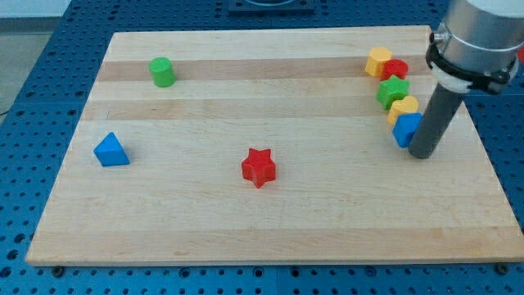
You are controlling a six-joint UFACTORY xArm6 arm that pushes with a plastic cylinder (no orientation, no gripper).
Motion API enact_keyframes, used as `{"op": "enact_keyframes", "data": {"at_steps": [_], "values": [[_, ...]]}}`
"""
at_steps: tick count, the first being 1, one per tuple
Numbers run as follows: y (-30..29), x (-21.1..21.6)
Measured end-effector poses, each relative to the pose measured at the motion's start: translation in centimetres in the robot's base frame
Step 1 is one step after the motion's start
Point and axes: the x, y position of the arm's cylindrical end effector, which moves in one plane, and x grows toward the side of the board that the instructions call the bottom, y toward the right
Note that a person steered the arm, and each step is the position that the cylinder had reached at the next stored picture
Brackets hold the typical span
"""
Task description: Slide red star close to the line of blocks
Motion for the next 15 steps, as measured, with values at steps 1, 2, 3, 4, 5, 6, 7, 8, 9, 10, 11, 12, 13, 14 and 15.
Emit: {"op": "enact_keyframes", "data": {"at_steps": [1, 2, 3, 4, 5, 6, 7, 8, 9, 10, 11, 12, 13, 14, 15], "values": [[0.0, -0.2], [-0.1, 2.0], [-3.8, 5.9], [-9.7, 9.8], [-18.1, 10.5], [-27.4, 9.4], [-30.6, 6.8], [-26.8, 3.9], [-17.2, 3.2], [-7.5, 3.2], [-7.0, 3.2], [-11.3, 3.2], [-10.4, 3.2], [-5.9, 3.2], [-2.7, 3.2]]}}
